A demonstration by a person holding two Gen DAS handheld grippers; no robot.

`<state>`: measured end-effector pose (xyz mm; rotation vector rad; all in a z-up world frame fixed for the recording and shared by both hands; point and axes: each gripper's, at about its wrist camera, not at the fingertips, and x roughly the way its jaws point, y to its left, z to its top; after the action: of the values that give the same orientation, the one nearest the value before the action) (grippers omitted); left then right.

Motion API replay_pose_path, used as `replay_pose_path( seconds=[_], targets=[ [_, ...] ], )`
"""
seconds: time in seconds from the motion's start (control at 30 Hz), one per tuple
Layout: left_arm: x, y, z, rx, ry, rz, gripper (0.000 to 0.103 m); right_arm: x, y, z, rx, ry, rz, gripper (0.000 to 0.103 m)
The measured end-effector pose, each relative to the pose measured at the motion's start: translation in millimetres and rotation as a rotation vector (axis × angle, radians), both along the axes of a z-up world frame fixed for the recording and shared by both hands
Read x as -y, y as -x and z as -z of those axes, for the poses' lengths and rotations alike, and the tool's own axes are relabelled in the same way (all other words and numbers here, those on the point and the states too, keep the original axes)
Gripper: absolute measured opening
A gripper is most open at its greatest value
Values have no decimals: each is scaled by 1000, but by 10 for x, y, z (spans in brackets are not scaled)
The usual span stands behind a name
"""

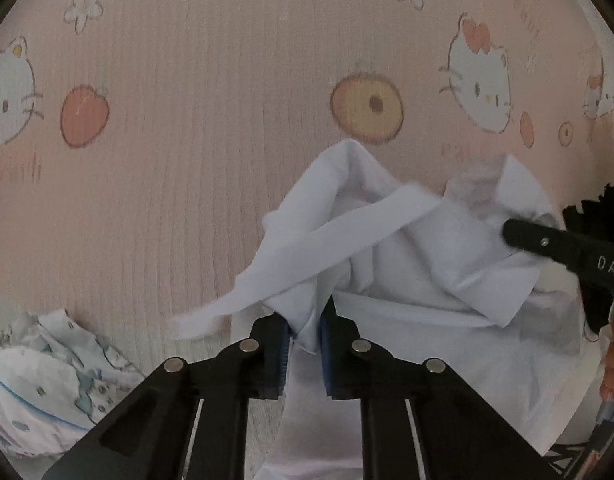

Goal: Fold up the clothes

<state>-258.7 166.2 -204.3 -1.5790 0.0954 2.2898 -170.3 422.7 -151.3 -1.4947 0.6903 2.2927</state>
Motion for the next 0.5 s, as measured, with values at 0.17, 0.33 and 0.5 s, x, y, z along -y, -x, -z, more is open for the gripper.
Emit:
replay_pose_path(
  seconds=[0.17,0.33,0.5],
  targets=[
    [76,79,-139,-32,-14,-6,10,-236,-108,-227,-49,-58,79,5],
    [164,11,-195,-48,5,-40,9,-394,-209,-287,-35,-110,117,5],
    [173,83,-231,-62,22,-44,9,-450,-318,-311,-33,-107,127,5]
  ],
)
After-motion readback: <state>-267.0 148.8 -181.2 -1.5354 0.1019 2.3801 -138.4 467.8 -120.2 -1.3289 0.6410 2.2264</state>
